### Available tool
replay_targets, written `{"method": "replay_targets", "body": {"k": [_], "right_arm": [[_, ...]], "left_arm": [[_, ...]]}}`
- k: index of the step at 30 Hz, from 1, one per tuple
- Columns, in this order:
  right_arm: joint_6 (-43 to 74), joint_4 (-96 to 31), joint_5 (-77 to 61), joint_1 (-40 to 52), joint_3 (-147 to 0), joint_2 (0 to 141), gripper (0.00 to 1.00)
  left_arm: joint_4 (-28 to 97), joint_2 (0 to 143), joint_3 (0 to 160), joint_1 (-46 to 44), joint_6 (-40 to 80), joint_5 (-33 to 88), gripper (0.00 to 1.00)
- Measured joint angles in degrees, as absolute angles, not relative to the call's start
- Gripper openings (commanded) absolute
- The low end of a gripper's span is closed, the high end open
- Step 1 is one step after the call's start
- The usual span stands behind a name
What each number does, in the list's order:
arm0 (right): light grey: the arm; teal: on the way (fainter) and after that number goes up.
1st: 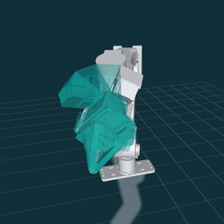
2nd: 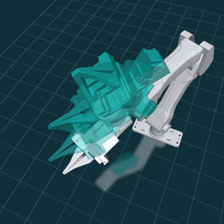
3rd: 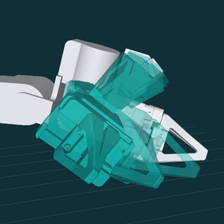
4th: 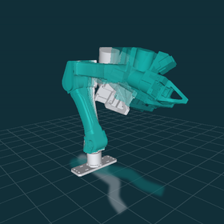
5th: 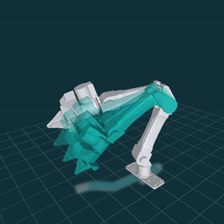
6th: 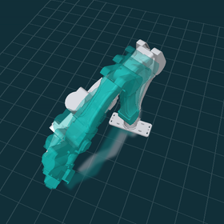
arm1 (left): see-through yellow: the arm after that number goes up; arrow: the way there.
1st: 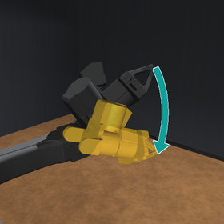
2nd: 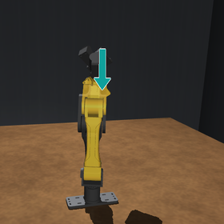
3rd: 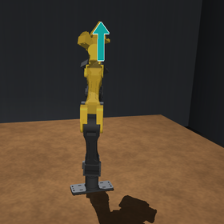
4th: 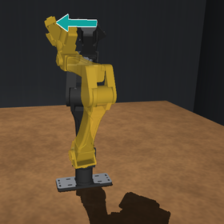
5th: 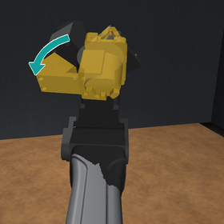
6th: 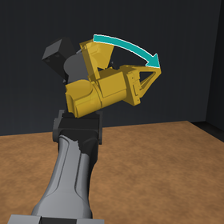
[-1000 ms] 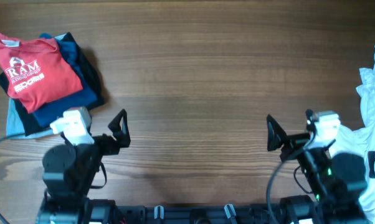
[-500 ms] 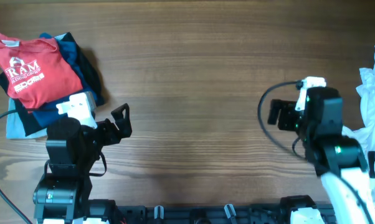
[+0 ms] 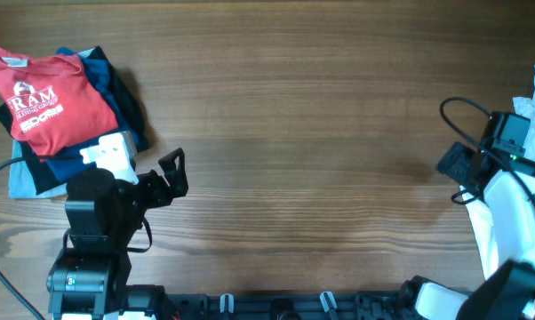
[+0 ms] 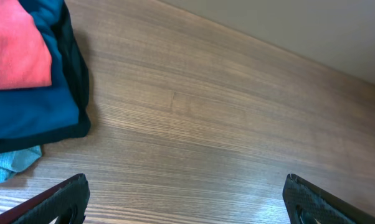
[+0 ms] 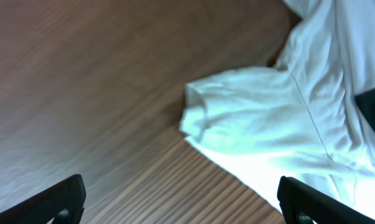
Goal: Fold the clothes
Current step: 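Reach the right gripper to the white t-shirt at the right edge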
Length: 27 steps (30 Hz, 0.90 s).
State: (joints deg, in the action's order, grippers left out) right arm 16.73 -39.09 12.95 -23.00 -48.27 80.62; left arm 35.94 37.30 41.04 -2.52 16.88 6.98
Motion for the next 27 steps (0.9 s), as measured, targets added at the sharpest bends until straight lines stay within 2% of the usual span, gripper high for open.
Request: {"method": "replay_targets", "body": {"k": [3, 9, 11, 14, 18, 21, 27], "right_arm": [[16.93, -38.15, 12.95, -25.63, -48.27, 84.49, 0.93], [16.97, -36.38, 13.15, -28.82, -48.27, 90.19, 0.91], [16.99, -35.53, 13.15, -29.36, -48.27, 91.9, 0.86], [17.41, -34.83, 13.15, -29.58, -48.27, 94.3, 0.71], [18.04, -33.82, 13.15, -29.56, -48.6, 95.2, 0.43], [18.04, -33.3, 13.13, -29.58, -48.6, 95.53, 0.34], [18.04, -32.51, 12.86, -29.58, -48.6, 95.7, 0.04]], "left_arm": [[36.67, 37.3, 41.04, -2.52, 16.88, 6.98, 1.0], [37.56, 37.3, 41.04, -2.52, 16.88, 6.98, 1.0], [37.56, 37.3, 41.04, -2.5, 16.88, 6.98, 1.0], [37.58, 37.3, 41.04, -2.52, 16.88, 6.98, 1.0], [37.6, 37.3, 41.04, -2.52, 16.88, 6.98, 1.0], [37.6, 37.3, 41.04, -2.52, 16.88, 6.98, 1.0], [37.6, 37.3, 41.04, -2.52, 16.86, 6.98, 1.0]]}}
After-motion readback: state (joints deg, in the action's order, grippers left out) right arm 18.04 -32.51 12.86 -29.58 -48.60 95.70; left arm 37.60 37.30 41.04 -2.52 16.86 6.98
